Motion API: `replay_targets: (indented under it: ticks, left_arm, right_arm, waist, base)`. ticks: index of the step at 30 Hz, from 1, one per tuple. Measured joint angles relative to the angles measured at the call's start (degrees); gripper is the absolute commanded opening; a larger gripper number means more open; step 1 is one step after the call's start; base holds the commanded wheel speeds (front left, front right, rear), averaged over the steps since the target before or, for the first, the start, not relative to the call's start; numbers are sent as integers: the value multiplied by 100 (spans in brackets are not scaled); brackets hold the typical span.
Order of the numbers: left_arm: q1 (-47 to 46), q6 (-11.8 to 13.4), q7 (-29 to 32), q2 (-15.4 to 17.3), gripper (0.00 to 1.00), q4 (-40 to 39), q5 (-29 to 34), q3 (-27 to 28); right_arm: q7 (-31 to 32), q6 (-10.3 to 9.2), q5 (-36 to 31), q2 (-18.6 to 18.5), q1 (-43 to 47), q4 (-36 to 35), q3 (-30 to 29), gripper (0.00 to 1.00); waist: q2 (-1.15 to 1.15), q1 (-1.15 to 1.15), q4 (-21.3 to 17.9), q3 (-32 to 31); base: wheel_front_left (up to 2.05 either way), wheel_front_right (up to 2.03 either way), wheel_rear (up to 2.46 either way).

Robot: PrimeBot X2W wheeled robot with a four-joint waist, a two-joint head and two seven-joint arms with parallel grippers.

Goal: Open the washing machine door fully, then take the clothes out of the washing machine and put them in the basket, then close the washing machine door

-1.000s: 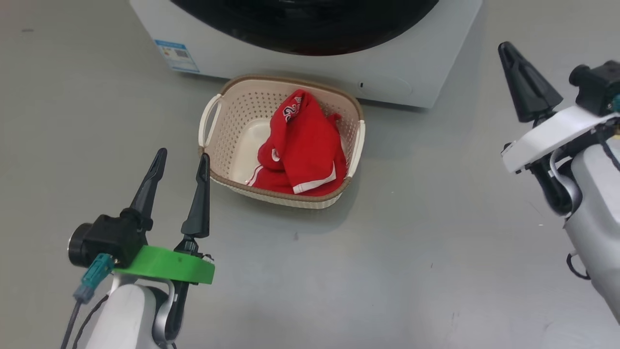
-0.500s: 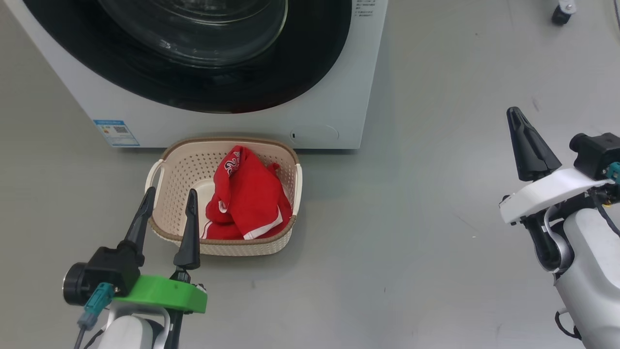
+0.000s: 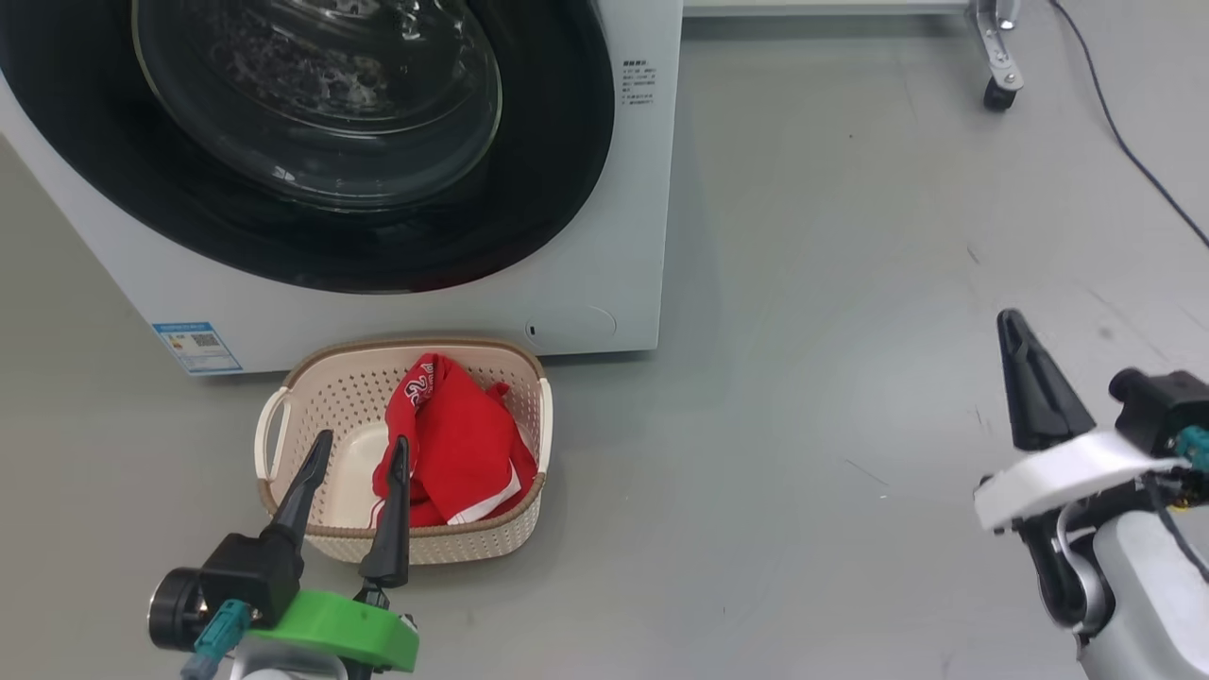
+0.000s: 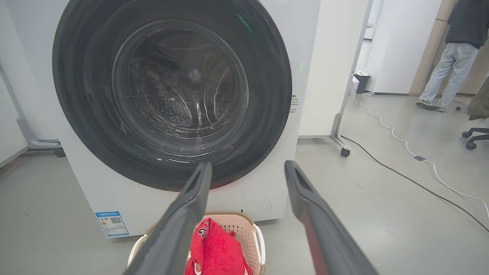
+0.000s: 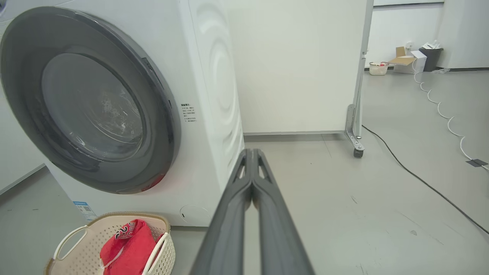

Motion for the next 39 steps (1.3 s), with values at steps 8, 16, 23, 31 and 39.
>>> replay_targets:
  ticks: [8, 16, 23, 31, 39]
  left_arm:
    - [137, -26, 0, 10, 100, -36, -3, -2]
    - [165, -25, 0, 12, 100, -109, -114, 57]
    - [201, -16, 0, 12, 100, -121, -191, 94]
    - [232, 9, 0, 13, 100, -122, -241, 82]
    - [233, 10, 0, 13, 100, -144, -258, 70]
  right_arm:
    - [0, -143, -453, -27, 510, -354, -107, 100]
    - [0, -149, -565, 154, 890, -586, -211, 100]
    - [0, -142, -527, 333, 1032, -775, -382, 100]
    - [0, -93, -510, 472, 1171, -893, -557, 100]
    - [0, -34, -577, 498, 1261, -972, -650, 100]
  waist:
    - [0, 0, -86, -130]
    - [0, 0, -65, -149]
    - [0, 0, -38, -178]
    - [0, 0, -26, -206]
    - [0, 0, -31, -238]
  base:
    - [0, 0, 0]
    - [0, 0, 0]
    - [0, 0, 0]
    - [0, 0, 0]
    - [0, 0, 0]
